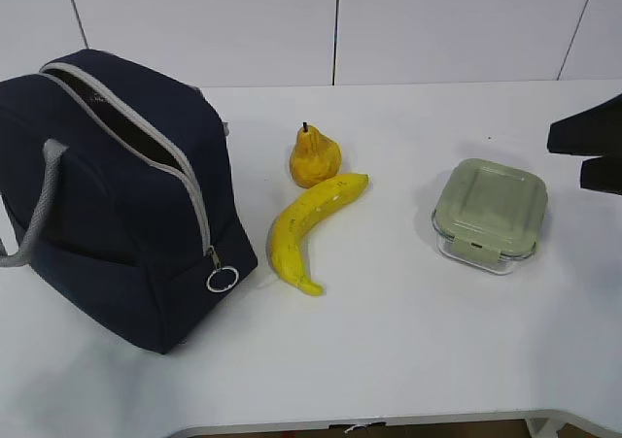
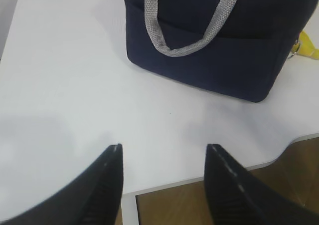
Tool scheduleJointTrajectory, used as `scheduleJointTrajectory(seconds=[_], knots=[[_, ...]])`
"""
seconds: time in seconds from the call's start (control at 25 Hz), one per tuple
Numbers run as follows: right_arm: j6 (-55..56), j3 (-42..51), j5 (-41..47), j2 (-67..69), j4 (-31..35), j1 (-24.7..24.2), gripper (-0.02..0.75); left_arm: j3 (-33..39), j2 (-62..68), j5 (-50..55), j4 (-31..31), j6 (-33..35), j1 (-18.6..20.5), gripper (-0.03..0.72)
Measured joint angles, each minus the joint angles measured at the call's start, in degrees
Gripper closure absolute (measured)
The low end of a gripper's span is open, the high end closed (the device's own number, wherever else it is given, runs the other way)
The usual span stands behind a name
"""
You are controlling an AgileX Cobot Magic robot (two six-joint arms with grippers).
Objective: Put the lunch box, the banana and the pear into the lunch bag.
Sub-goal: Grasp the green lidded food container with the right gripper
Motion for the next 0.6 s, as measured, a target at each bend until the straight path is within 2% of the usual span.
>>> scheduleJointTrajectory(seconds=[0.32,0.6], knots=[[-6.94,0.0,7.58,6.39,6.67,-5.67,0.184,0.0,0.0,0.0,-0.1,0.0,0.0,0.302],[-12.39,1.46,9.49,9.94,11.41,-7.12,0.185,0.0,0.0,0.0,-0.1,0.0,0.0,0.302]])
